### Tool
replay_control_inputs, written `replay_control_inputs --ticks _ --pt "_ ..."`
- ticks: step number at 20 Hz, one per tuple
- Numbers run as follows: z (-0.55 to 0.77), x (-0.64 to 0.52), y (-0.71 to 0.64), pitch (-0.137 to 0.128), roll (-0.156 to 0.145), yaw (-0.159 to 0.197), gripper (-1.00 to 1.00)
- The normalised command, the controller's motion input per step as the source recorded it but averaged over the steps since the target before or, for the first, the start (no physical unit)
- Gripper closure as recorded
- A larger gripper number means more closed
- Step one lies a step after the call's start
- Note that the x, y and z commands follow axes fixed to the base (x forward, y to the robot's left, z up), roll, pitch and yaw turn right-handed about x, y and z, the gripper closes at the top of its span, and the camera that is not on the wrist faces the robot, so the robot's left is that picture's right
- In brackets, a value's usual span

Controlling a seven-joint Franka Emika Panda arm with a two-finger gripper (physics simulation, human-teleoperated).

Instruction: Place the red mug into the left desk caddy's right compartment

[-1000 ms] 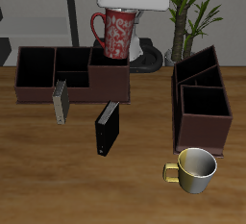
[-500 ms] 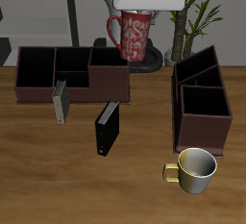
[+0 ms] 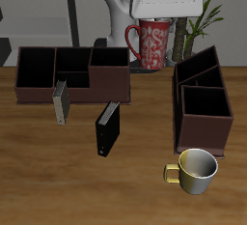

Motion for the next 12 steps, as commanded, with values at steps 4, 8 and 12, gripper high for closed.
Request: replay_control_inputs --ticks 4,8,12 --pt "-0.18 0.25 0.29 0.012 0.021 0.016 1.00" --pt "-0.21 0.14 0.29 0.017 0.038 0.024 1.00" --pt "-0.19 0.11 0.28 0.017 0.036 0.023 1.00"
